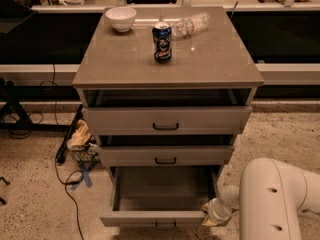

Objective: Open bottom drawer

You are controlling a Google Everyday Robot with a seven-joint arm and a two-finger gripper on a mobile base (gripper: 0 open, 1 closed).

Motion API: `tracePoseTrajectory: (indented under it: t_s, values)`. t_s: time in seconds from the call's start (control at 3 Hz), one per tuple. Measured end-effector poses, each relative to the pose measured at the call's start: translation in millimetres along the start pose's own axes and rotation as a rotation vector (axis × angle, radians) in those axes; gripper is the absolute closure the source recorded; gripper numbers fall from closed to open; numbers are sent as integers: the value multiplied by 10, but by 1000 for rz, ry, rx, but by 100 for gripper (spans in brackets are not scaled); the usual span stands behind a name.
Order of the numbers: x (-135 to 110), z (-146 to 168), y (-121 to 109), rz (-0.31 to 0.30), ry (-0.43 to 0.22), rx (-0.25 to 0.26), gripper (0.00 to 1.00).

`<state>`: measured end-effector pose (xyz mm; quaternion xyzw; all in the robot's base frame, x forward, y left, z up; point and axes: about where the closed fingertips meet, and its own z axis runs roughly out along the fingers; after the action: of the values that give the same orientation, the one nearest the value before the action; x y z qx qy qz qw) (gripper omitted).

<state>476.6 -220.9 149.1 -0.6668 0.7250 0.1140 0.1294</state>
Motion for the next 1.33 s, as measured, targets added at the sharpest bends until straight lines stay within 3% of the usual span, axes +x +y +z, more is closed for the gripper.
tracePoseTrajectory:
  t_s: [0.33, 0.67, 1.0, 1.33]
  values:
    - [-5, 15, 16, 0, -1, -3, 11]
    - [25, 23, 64, -15, -23, -25, 0]
    - [68, 31, 256, -43, -55, -57, 0]
    - [106, 60, 499, -64, -80, -87, 14]
